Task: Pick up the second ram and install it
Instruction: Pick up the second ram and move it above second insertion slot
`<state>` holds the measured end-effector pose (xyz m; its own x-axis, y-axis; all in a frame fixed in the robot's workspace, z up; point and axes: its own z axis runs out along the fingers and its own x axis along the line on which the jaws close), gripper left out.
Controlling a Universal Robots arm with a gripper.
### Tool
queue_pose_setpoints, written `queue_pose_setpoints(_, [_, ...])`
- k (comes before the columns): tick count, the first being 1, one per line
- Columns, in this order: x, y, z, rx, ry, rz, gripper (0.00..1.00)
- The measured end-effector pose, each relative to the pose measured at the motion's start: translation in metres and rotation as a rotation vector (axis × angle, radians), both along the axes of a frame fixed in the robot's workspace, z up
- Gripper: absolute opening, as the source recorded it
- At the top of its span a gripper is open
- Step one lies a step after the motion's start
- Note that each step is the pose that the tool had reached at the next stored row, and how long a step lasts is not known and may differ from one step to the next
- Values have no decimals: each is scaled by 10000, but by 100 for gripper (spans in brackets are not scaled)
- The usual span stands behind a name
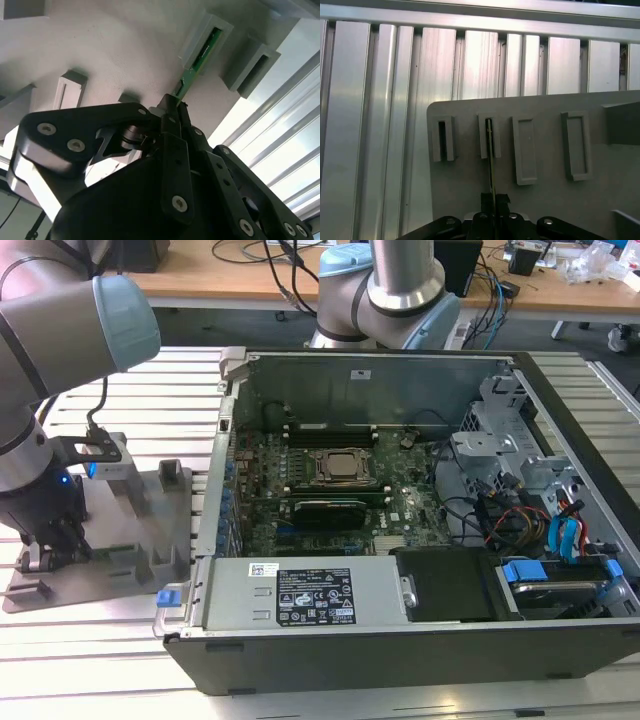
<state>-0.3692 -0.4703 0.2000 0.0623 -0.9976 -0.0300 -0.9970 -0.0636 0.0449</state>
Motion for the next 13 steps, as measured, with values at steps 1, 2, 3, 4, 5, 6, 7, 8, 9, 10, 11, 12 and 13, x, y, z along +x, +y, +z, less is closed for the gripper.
queue_pose_setpoints(1, [0,0,0,8,0,-2,14])
queue_pose_setpoints(2, [0,0,0,9,-1,-110,14])
queue_pose_setpoints(3, [0,0,0,8,0,-350,14])
queue_pose_setpoints(4, [0,0,-1,8,-1,-467,14])
queue_pose_setpoints(5, [0,0,-1,8,-1,-677,14])
queue_pose_setpoints(6, [0,0,-1,9,-1,-916,14])
queue_pose_setpoints(7, [0,0,-1,8,-1,-1070,14])
queue_pose_setpoints(8, [0,0,-1,9,-1,-1092,14])
queue_pose_setpoints(9, [0,0,-1,8,0,-1367,14])
queue_pose_setpoints(10, [0,0,-2,8,-1,-1589,14])
queue_pose_setpoints(11, [0,0,-2,9,0,-1465,14])
queue_pose_setpoints(12, [0,-1,-2,9,0,-1083,14])
queue_pose_setpoints(13, [0,-1,-2,9,-1,-915,14])
